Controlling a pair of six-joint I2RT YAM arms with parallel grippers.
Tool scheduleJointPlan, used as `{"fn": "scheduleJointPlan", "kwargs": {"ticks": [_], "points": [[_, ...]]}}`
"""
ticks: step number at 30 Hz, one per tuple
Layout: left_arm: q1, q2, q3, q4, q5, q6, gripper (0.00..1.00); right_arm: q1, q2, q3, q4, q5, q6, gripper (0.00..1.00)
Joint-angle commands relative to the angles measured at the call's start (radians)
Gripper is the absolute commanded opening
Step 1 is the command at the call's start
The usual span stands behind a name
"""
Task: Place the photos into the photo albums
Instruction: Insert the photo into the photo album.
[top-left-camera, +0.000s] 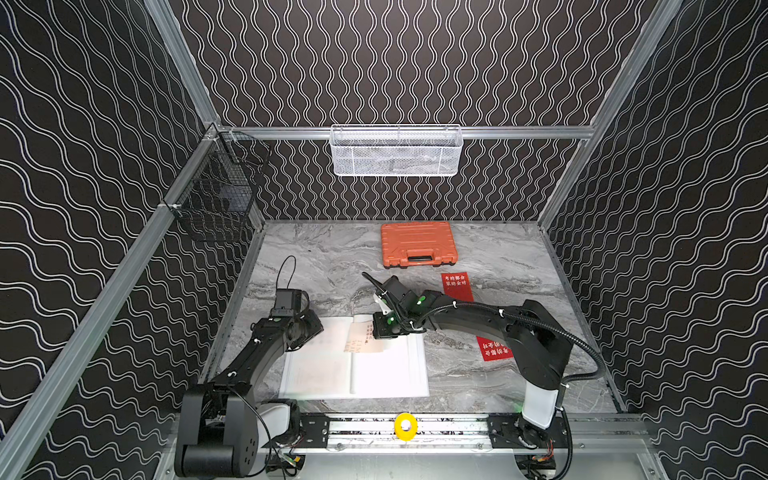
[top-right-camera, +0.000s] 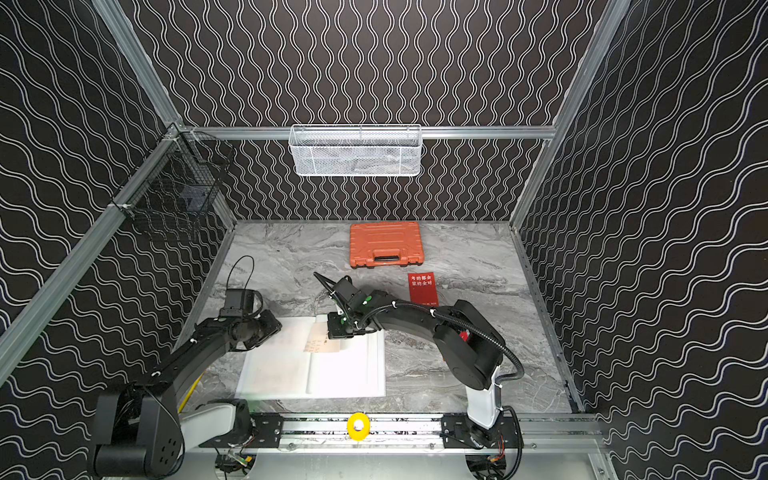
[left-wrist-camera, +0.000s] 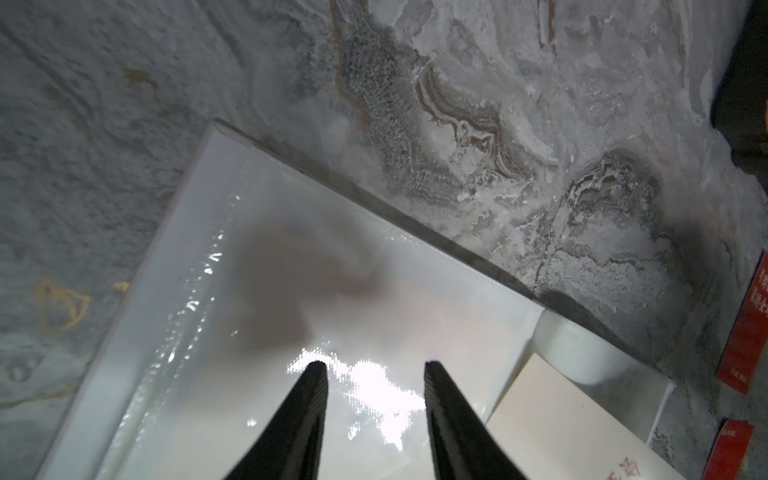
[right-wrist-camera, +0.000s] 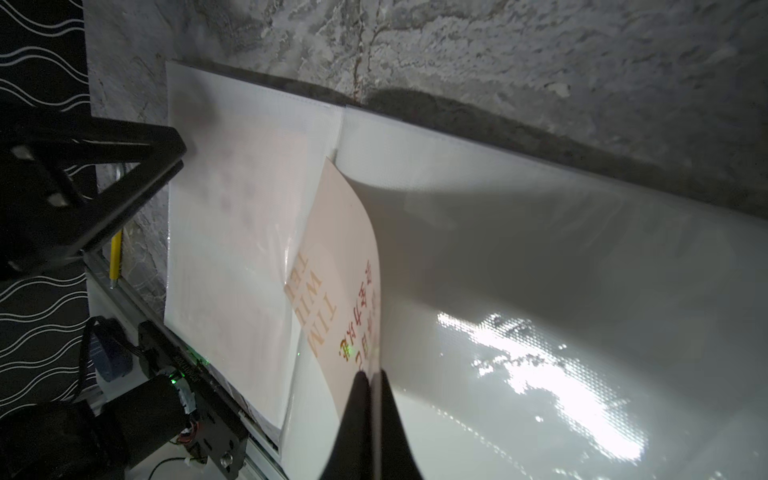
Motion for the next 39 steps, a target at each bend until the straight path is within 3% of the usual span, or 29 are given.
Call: {"fn": "scheduleJointPlan", "kwargs": {"ticks": [1, 15, 23, 26, 30, 32, 39], "points": [[0.010, -0.002, -0.006, 0.025, -0.035, -0.013, 0.43, -0.010, 0.028, -0.003, 0.032, -0.048, -0.007, 0.00], [0.057, -0.061, -0.059, 0.013, -0.105, -0.031, 0.43, -0.070, 0.145, 0.092, 0.062, -0.272, -0.183, 0.00], [0.068, -0.087, -0.059, -0.007, -0.147, -0.034, 0.43, -0.070, 0.202, 0.149, 0.098, -0.339, -0.182, 0.04], [0.077, -0.091, -0.063, -0.011, -0.158, -0.035, 0.43, -0.069, 0.215, 0.169, 0.084, -0.338, -0.177, 0.12], [0.086, -0.113, -0.065, -0.017, -0.170, -0.034, 0.42, -0.070, 0.178, 0.142, 0.057, -0.283, -0.181, 0.34], [0.088, -0.119, -0.067, -0.019, -0.172, -0.032, 0.42, -0.071, 0.156, 0.124, 0.042, -0.262, -0.186, 0.39], [0.092, -0.118, -0.075, -0.013, -0.177, -0.034, 0.42, -0.072, 0.101, 0.062, 0.026, -0.217, -0.167, 0.42]]}}
